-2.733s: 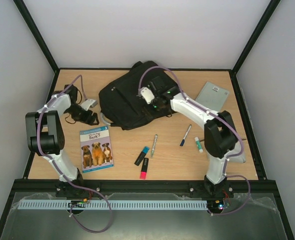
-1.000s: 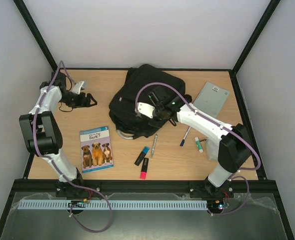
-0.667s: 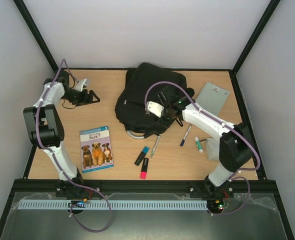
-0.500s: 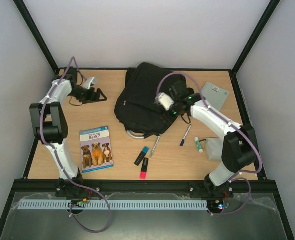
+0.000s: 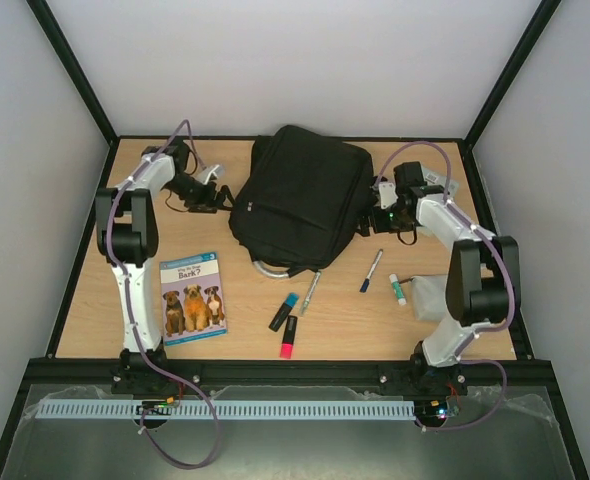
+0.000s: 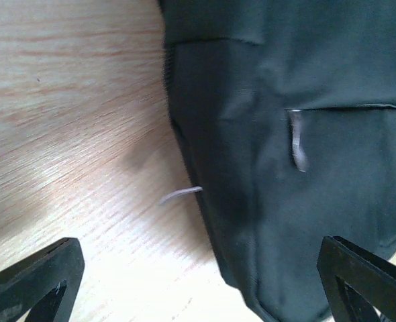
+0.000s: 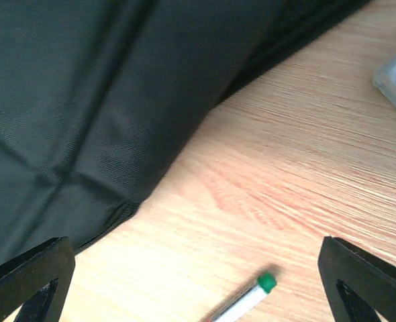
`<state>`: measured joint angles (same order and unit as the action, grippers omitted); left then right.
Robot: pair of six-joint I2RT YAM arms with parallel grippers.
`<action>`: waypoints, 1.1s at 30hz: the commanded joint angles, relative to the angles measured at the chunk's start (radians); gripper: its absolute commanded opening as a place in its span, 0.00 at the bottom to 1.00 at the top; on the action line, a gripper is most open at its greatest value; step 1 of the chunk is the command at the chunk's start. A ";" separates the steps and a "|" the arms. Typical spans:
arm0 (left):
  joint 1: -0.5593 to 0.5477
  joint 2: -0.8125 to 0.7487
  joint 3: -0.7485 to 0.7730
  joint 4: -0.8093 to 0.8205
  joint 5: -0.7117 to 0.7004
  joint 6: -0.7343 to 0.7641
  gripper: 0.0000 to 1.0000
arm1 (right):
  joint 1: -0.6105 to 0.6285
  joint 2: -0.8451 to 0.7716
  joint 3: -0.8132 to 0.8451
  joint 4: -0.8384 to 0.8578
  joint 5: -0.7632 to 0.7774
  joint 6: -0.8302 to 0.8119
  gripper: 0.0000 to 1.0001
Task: Pack the student bag
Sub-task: Adjust the student bag at the center of the board.
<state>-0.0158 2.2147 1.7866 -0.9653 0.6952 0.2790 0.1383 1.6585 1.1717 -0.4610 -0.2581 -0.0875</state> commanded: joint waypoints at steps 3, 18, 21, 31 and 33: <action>-0.022 0.080 0.035 -0.068 0.067 0.025 0.99 | -0.016 0.148 0.110 -0.044 -0.007 0.006 1.00; -0.127 -0.043 -0.181 -0.024 0.003 0.068 0.99 | 0.065 0.428 0.436 -0.065 -0.151 -0.024 0.93; -0.127 -0.104 -0.252 -0.003 -0.015 0.072 0.98 | 0.094 0.463 0.500 -0.061 -0.135 -0.028 0.93; -0.130 -0.173 -0.317 0.063 -0.064 0.006 0.97 | 0.110 0.525 0.625 -0.046 -0.014 -0.026 0.94; -0.130 -0.185 -0.312 0.052 -0.082 0.005 0.97 | 0.112 0.499 0.614 -0.049 -0.002 -0.025 0.94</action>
<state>-0.1410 2.0792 1.4647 -0.9218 0.6418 0.2985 0.2485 2.1849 1.7615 -0.4900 -0.2958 -0.1051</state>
